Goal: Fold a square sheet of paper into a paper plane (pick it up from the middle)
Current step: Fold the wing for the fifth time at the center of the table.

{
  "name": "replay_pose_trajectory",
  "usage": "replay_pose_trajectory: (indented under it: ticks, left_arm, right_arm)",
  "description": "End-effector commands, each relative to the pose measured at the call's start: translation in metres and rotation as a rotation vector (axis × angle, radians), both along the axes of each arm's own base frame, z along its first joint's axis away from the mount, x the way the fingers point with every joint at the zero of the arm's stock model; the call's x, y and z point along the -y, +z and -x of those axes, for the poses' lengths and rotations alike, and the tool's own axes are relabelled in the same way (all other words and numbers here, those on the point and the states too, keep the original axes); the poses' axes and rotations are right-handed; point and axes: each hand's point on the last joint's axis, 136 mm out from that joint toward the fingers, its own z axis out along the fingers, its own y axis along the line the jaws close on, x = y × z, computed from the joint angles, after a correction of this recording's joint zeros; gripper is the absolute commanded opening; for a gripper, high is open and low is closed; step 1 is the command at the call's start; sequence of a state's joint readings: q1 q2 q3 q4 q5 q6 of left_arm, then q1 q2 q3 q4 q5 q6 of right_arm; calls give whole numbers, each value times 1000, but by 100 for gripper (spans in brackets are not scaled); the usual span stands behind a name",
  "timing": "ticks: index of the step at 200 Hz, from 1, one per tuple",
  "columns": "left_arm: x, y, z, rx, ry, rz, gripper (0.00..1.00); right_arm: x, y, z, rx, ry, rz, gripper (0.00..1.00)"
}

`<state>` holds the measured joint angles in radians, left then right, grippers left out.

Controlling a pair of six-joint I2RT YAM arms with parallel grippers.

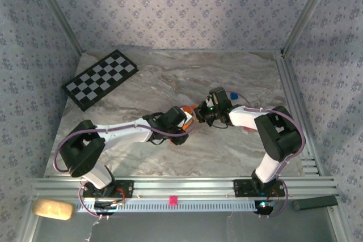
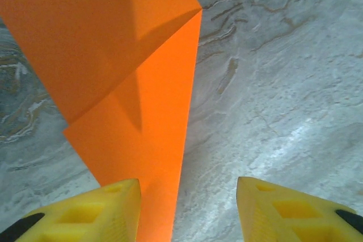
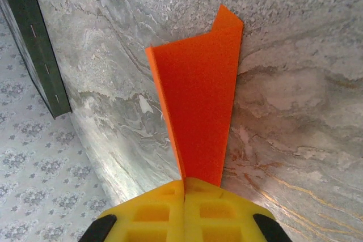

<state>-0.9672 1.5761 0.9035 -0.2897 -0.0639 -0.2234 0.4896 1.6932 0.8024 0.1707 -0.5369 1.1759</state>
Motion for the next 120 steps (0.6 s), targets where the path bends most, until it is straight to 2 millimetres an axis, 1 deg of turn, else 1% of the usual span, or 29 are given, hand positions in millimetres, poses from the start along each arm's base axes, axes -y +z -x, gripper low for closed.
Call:
replay_pose_trajectory:
  ticks: [1, 21, 50, 120]
  left_arm:
    - [-9, -6, -6, 72, -2, -102, 48]
    - [-8, -10, -6, 90, -5, -136, 48]
    - [-8, -15, -6, 98, -8, -159, 44]
    - [-10, -21, -6, 104, -7, -192, 31]
  right_arm:
    - [-1, 6, 0, 4, -21, -7, 4]
    - [-2, 5, 1, 0, -19, -5, 4]
    - [-2, 6, 0, 3, -22, -6, 4]
    - [-1, 6, 1, 1, -24, -2, 4]
